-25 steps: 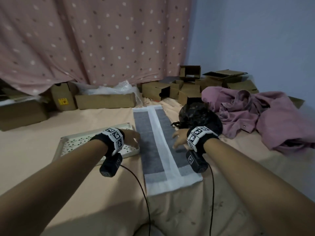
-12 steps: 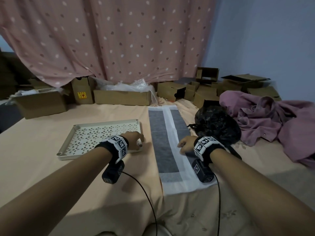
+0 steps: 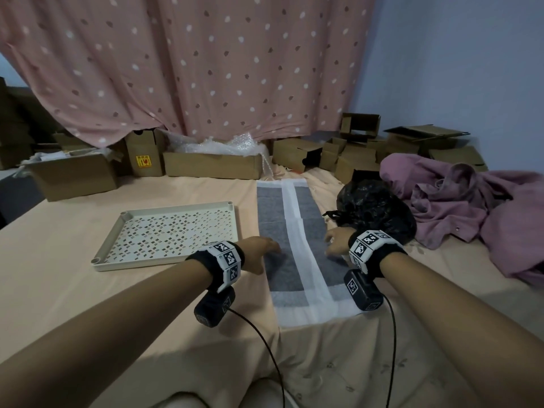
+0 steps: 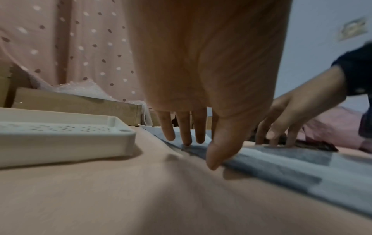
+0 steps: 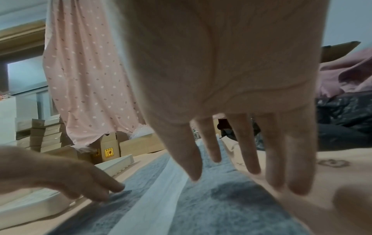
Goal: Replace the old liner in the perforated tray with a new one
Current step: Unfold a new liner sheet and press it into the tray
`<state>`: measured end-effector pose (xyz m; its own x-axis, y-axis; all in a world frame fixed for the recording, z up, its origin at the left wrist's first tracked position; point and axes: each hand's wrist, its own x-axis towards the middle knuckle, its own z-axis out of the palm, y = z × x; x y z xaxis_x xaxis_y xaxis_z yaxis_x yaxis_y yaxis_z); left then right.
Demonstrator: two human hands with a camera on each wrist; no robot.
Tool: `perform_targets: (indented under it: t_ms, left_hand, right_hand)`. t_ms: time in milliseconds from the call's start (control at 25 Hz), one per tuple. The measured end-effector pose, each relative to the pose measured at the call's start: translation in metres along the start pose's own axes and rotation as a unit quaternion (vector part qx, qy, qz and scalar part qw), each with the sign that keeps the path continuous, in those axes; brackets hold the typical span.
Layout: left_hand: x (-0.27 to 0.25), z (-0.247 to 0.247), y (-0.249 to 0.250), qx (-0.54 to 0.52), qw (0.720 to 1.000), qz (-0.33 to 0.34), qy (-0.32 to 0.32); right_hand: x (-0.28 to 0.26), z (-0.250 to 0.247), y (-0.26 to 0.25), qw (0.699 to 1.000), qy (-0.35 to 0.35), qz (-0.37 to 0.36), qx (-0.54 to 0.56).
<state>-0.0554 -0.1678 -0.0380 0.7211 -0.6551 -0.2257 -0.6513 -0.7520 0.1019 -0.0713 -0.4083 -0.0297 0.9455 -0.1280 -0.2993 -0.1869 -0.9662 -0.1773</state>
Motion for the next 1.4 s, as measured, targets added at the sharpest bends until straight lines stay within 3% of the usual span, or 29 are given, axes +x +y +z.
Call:
perform_targets:
  t_ms: [120,400,480,760,880,1040,1120,1240,1400]
  left_hand:
    - [-0.001,0.014,0.007,0.053,0.998,0.019,-0.015]
    - [-0.018,0.014,0.004,0.111,0.994,0.015,-0.018]
    - [-0.026,0.015,0.001,0.110,0.994,0.016,-0.022]
    - [-0.053,0.019,0.008,0.052,0.993,0.102,0.016]
    - [-0.061,0.024,0.008,0.002,0.996,0.086,0.033]
    - [-0.066,0.025,-0.001,-0.105,0.993,0.018,0.047]
    - [-0.066,0.020,-0.006,-0.188,0.982,-0.016,0.029]
    - [-0.063,0.016,-0.010,-0.363,0.930,-0.060,-0.002]
    - [-0.056,0.017,-0.009,-0.487,0.865,-0.116,0.006]
  right_hand:
    - [-0.006,0.007,0.011,1.000,-0.005,0.006,0.014]
    - [-0.018,0.022,-0.003,0.995,0.051,-0.063,0.052]
    - [-0.025,0.022,-0.006,0.994,0.028,-0.079,0.065]
    - [-0.046,0.020,0.012,0.984,-0.060,-0.083,0.144]
    - [-0.057,0.029,0.028,0.969,-0.084,-0.059,0.225]
    - [-0.074,0.033,0.042,0.966,-0.098,-0.161,0.177]
    - [-0.075,0.031,0.043,0.965,-0.082,-0.199,0.149]
    - [-0.067,0.031,0.042,0.959,-0.045,-0.224,0.169]
    - [-0.055,0.037,0.035,0.945,0.008,-0.137,0.298]
